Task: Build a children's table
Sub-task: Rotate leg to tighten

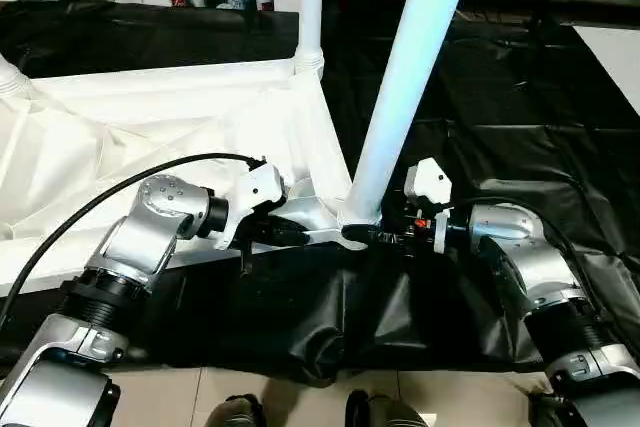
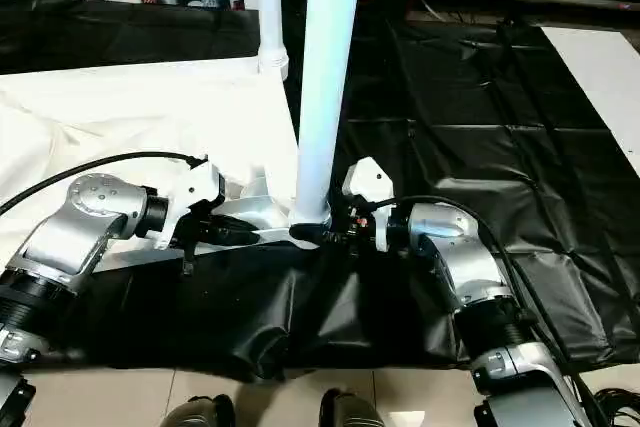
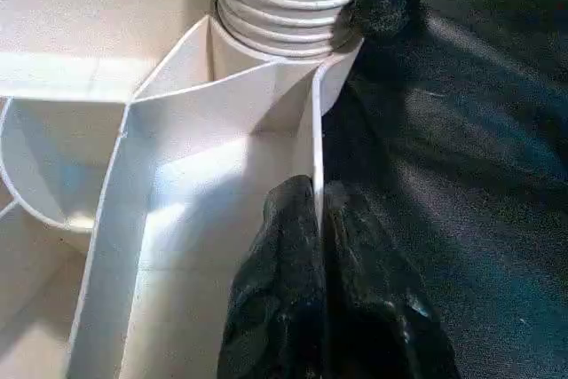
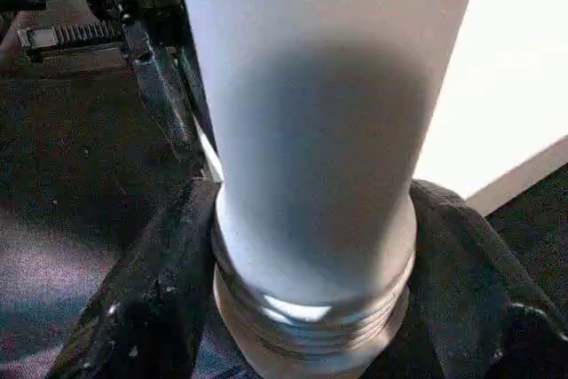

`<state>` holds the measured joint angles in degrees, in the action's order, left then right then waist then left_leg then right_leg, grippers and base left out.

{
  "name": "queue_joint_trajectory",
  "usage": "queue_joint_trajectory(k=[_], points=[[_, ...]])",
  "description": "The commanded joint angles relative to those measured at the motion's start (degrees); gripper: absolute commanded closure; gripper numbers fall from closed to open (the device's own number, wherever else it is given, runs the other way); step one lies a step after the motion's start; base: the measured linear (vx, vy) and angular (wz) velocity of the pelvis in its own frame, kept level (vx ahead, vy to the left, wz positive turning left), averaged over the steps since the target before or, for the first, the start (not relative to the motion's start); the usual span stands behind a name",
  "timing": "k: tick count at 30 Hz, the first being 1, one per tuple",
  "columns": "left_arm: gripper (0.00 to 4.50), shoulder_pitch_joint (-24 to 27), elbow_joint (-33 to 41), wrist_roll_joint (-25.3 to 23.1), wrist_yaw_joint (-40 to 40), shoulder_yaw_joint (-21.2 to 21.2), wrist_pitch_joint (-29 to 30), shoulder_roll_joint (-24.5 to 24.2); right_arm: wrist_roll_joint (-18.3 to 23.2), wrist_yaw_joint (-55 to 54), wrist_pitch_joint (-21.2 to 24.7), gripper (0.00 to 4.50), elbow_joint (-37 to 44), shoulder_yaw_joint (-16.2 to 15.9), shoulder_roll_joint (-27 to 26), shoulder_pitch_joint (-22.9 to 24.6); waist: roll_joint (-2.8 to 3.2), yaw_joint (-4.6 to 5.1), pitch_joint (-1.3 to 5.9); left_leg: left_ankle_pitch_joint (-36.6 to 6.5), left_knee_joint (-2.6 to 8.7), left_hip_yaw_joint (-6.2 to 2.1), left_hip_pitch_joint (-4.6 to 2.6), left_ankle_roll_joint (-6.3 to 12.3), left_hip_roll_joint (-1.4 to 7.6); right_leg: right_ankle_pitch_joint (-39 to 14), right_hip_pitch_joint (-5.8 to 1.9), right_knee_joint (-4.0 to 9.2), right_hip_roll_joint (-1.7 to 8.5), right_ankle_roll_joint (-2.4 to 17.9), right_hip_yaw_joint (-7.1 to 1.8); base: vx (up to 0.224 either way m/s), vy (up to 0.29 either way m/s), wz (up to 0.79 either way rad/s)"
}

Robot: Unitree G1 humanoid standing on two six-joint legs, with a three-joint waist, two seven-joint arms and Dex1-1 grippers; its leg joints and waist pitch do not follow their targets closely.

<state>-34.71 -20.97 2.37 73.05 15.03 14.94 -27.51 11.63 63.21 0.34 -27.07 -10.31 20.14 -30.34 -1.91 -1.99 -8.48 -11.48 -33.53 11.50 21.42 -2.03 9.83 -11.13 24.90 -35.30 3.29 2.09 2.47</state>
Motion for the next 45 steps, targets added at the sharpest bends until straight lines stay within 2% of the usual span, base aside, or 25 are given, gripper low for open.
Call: queue_joint_trajectory(k=[1,5,7,10,12,13,14,15,16,18,20,23,24,25,26,28,29,31,32,34,35,37,40,42,45], points=[[4.5,0.9,-0.23,0.92,1.56,1.67,0.3,0.83,-0.11,2.19,-0.45,1.78,-0.13,-1.06,-0.44,0.38,-0.23,0.0,4.25,2.11,2.99,-1.27,-0.77,9.88,3.58,4.39,-4.17,2.46,5.13,18.48,-3.33,0.0,0.0,0.0],[4.5,0.93,-0.55,0.7,0.36,1.38,0.82,1.06,0.2,0.8,0.23,1.78,-0.31,-0.49,-1.16,1.03,-0.27,-0.03,4.37,2.33,2.87,-1.24,-0.72,10.14,3.54,4.97,-4.23,2.37,5.15,18.61,-3.34,0.0,0.0,0.0],[4.5,-0.04,-2.54,-0.07,-3.71,0.27,1.23,2.52,2.33,-4.59,3.04,1.78,-0.7,2.5,-4.0,0.98,-0.23,-0.06,4.36,2.26,2.91,-1.26,-0.73,9.93,3.57,4.46,-4.18,2.48,5.2,18.74,-3.37,0.0,0.0,0.0],[4.5,-1.88,-5.66,-0.76,-9.61,-1.54,2.11,4.87,3.35,-12.99,5.75,1.78,-1.44,5.53,-7.63,0.98,-0.29,0.08,4.23,-0.16,3.09,-1.37,-0.81,7.71,3.54,-0.89,-4.03,3.03,5.24,17.96,-3.34,0.0,0.0,0.0],[4.5,-3.06,-7.57,-1.6,-12.93,-2.02,2.43,6.07,2.26,-18.64,5.73,1.78,-2.48,6.41,-9.68,1.08,-0.37,0.22,4.15,-1.38,3.18,-1.37,-0.8,6.4,3.48,-3.03,-4.03,3.28,5.23,17.13,-3.46,0.0,0.0,0.0],[4.5,-4.51,-9.79,-2.44,-16.82,-2.55,3.07,7.65,0.92,-25.55,5.73,1.78,-3.82,7.37,-12.39,1.01,-0.42,0.23,4.09,-1.44,3.25,-1.4,-0.78,6.1,3.51,-3.42,-4.01,3.34,5.28,16.81,-3.49,0.0,0.0,0.0],[4.5,-5.46,-11.17,-2.74,-18.94,-2.87,3.52,8.77,0.0,-29.75,5.86,1.78,-4.76,7.76,-14.19,0.86,-0.16,0.33,3.94,-2.43,3.27,-1.27,-0.9,5.22,3.31,-4.88,-3.63,3.64,5.2,16.34,-3.55,0.0,0.0,0.0],[4.5,-6.24,-12.3,-3.03,-20.67,-3.03,3.88,9.69,-1.22,-33.4,5.78,1.78,-5.61,7.89,-15.67,0.62,-0.38,0.34,3.94,-3.72,3.5,-1.45,-0.85,3.63,3.2,-7.53,-3.9,3.91,5.27,15.3,-3.52,0.0,0.0,0.0],[4.5,-6.24,-12.3,-3.03,-20.67,-3.03,3.88,9.69,-1.22,-33.4,5.78,1.78,-5.61,7.89,-15.67,0.62,-0.3,0.34,3.97,-3.79,3.53,-1.45,-0.83,3.38,3.19,-7.42,-3.95,3.88,5.26,15.14,-3.57,0.0,0.0,0.0],[4.5,-8.12,-15.4,-4.01,-25.28,-3.34,4.43,11.88,-4.65,-42.9,6.48,1.78,-8.22,8.26,-19.04,-0.46,-0.23,0.5,3.78,-4.57,3.65,-1.38,-0.94,2.79,3.1,-8.09,-3.64,4.09,5.1,14.62,-3.61,0.0,0.0,0.0],[4.5,-9.57,-17.76,-4.42,-28.66,-3.79,5.03,13.69,-7.16,-50.91,6.19,1.78,-10.69,8.31,-21.61,-1.68,-0.22,0.44,3.64,-6.04,3.79,-1.41,-1.07,2.15,3.08,-10.2,-3.56,4.38,5.17,13.93,-3.64,0.0,0.0,0.0],[4.5,-10.79,-20.34,-5.38,-29.87,-3.1,4.51,14.86,-9.35,-55.48,5.06,1.79,-13.41,6.85,-24.17,-3.1,-0.15,0.44,3.36,-7.95,4.12,-1.53,-1.31,1.06,3.13,-14.23,-3.24,4.92,5.24,12.26,-3.64,0.0,0.0,0.0],[4.5,-11.18,-21.04,-5.64,-29.9,-2.83,4.33,15.06,-9.25,-55.6,4.72,1.79,-14.36,6.86,-25.07,-3.6,-0.46,0.55,2.96,-9.95,4.49,-1.57,-1.45,0.93,3.15,-16.79,-3.19,5.42,5.22,11.24,-3.5,0.0,0.0,0.0],[4.5,-11.4,-21.49,-5.78,-30.03,-2.78,4.26,15.15,-9.07,-55.23,4.58,1.79,-14.75,6.9,-25.56,-3.84,-0.53,0.54,2.87,-10.63,4.58,-1.63,-1.59,0.92,3.16,-17.96,-3.14,5.51,5.28,10.81,-3.53,0.0,0.0,0.0],[4.5,-11.66,-22.01,-5.9,-30.33,-2.7,4.13,15.26,-8.91,-54.7,4.52,1.79,-15.02,7.01,-26.06,-4.04,-0.32,0.57,2.87,-11.48,4.81,-1.86,-1.58,0.78,3.26,-19.65,-3.23,5.65,5.46,10.13,-3.56,0.0,0.0,0.0],[4.5,-11.67,-22.15,-6.22,-30.07,-2.22,3.83,15.04,-7.76,-52.31,5.15,1.79,-13.9,7.19,-26.51,-3.77,-0.47,0.59,2.84,-12.04,4.98,-1.97,-1.51,0.64,3.38,-20.14,-3.21,5.72,5.47,9.41,-3.63,0.0,0.0,0.0],[4.5,-11.59,-22.13,-6.28,-29.93,-2.08,3.78,14.94,-7.52,-51.36,4.97,1.44,-13.04,7.1,-26.5,-3.53,-0.49,0.58,2.84,-12.15,4.98,-1.97,-1.53,0.72,3.37,-20.02,-3.18,5.73,5.47,9.36,-3.68,0.0,0.0,0.0],[4.5,-11.38,-22.28,-6.55,-29.35,-1.66,3.37,14.58,-8.3,-51.16,3.95,1.09,-12.03,6.64,-25.76,-3.31,-0.54,0.57,2.87,-12.08,4.99,-1.96,-1.51,0.92,3.37,-19.94,-3.2,5.73,5.55,9.31,-3.74,0.0,0.0,0.0],[4.5,-11.28,-22.43,-6.68,-29.12,-1.5,3.1,14.37,-8.4,-51.11,3.54,1.09,-11.89,6.72,-25.33,-3.35,-0.61,0.53,2.81,-11.94,5.02,-1.9,-1.45,1.21,3.32,-20.09,-3.13,5.84,5.52,9.12,-3.76,0.0,0.0,0.0],[4.5,-11.02,-22.44,-6.86,-28.6,-1.23,2.63,13.91,-8.49,-50.84,3.26,1.03,-11.53,6.81,-24.45,-3.42,-0.71,0.71,2.89,-11.13,5.12,-2.11,-1.01,1.42,3.23,-20.9,-3.51,5.85,5.64,8.65,-3.7,0.0,0.0,0.0],[4.5,-10.88,-22.46,-6.92,-28.22,-1.15,2.41,13.67,-8.73,-50.65,2.94,0.81,-11.26,6.87,-23.85,-3.47,-0.65,0.64,2.92,-10.87,5.05,-2.08,-1.08,1.45,3.22,-20.76,-3.43,5.91,5.71,8.66,-3.71,0.0,0.0,0.0],[4.5,-10.4,-21.77,-6.96,-27.05,-0.88,1.97,12.94,-8.07,-48.54,3.27,0.66,-9.76,7.1,-22.68,-3.27,-0.75,0.72,2.76,-10.65,5.0,-1.84,-1.34,2.0,3.28,-19.8,-3.1,5.93,5.51,9.26,-3.77,0.0,0.0,0.0],[4.5,-9.3,-20.07,-6.87,-24.21,-0.25,0.95,11.25,-6.84,-41.36,4.0,0.55,-5.58,6.07,-19.27,-2.02,-0.86,0.65,2.86,-8.98,5.0,-1.92,-0.88,3.0,3.37,-17.18,-3.62,5.54,5.43,9.73,-3.65,0.0,0.0,0.0],[4.5,-8.73,-19.43,-6.81,-22.37,0.13,-0.05,10.27,-5.94,-36.85,4.5,0.55,-3.12,5.45,-17.12,-0.93,-0.82,0.76,2.8,-8.19,4.86,-1.77,-0.83,3.69,3.22,-15.7,-3.56,5.61,5.45,10.43,-3.64,0.0,0.0,0.0],[4.5,-6.47,-16.27,-5.47,-14.35,1.57,-4.13,7.41,-5.01,-27.66,2.89,0.55,0.51,4.2,-11.38,1.25,-1.0,0.58,2.99,-6.05,4.7,-1.89,-0.47,5.2,3.27,-13.52,-4.09,5.34,5.52,10.43,-3.59,0.0,0.0,0.0]])
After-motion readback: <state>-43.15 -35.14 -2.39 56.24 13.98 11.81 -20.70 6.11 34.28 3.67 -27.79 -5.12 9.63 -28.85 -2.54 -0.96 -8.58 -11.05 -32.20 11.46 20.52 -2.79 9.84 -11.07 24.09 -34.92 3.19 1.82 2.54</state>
